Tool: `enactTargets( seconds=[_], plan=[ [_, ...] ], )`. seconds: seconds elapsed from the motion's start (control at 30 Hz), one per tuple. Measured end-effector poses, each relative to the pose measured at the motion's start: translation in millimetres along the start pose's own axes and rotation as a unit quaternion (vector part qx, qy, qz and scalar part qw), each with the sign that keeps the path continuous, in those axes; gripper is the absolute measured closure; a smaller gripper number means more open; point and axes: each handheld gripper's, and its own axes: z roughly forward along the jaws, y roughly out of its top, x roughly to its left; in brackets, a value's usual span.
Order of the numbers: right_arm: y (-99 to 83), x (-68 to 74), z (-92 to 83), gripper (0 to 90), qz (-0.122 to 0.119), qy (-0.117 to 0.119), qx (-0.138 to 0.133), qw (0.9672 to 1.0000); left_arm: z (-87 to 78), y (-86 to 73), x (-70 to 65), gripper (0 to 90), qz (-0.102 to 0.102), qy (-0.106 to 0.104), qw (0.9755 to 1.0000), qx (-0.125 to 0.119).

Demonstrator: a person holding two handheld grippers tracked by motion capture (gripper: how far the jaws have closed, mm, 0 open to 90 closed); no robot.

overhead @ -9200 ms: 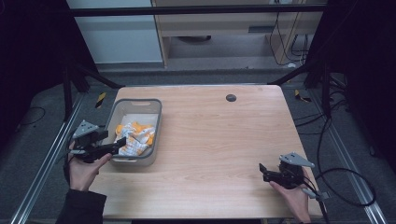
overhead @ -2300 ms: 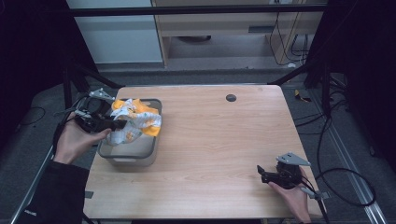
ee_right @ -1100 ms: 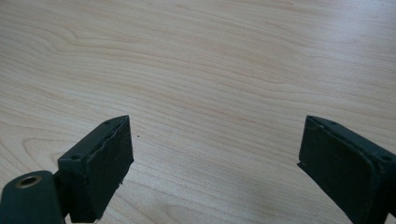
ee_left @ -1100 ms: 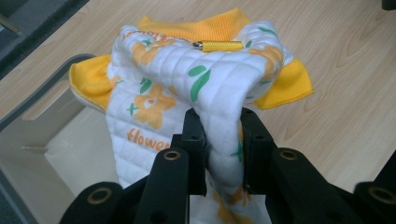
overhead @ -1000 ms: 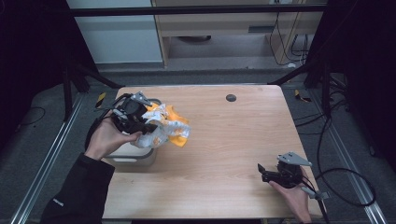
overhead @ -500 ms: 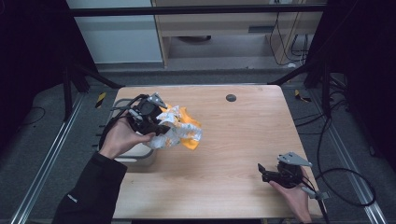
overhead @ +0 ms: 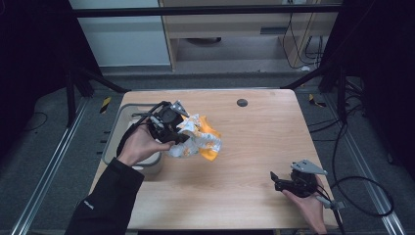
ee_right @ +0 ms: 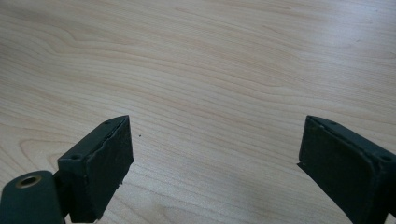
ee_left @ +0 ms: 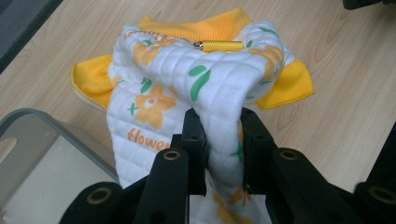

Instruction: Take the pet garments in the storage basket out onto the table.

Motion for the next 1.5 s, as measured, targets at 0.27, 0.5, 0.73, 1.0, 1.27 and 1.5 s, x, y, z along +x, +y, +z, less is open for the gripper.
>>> enactTargets(
  seconds=[0.27, 0.5, 0.73, 1.0, 1.27, 1.5],
  plan=[
    [0.1, -0.2, -0.1, 9.9, -0.001, 0.000, -0.002, 1.0000, 15.3, 4.4, -3.7, 74.6, 0.012, -0.005, 0.9998, 0.011],
    [0.1, -0.1, 0.0, 9.9, -0.002, 0.000, -0.002, 1.0000, 30.9, 6.3, -8.2, 74.5, 0.020, -0.018, 0.9995, 0.018],
    [-0.1, -0.2, 0.2, 9.9, -0.003, 0.001, -0.001, 1.0000, 47.2, 7.8, -15.8, 74.5, 0.029, -0.034, 0.9988, 0.020],
    [-0.2, -0.1, 0.4, 9.9, -0.004, 0.000, 0.000, 1.0000, 63.1, 8.6, -23.7, 74.5, 0.041, -0.046, 0.9978, 0.024],
    [-0.4, 0.0, 1.0, 9.9, -0.002, 0.001, 0.001, 1.0000, 79.5, 7.5, -33.2, 74.4, 0.056, -0.059, 0.9961, 0.033],
    [-0.6, -0.5, 0.7, 9.9, -0.004, -0.002, 0.001, 1.0000, 93.0, 4.5, -40.2, 74.3, 0.062, -0.072, 0.9949, 0.034]
  ],
)
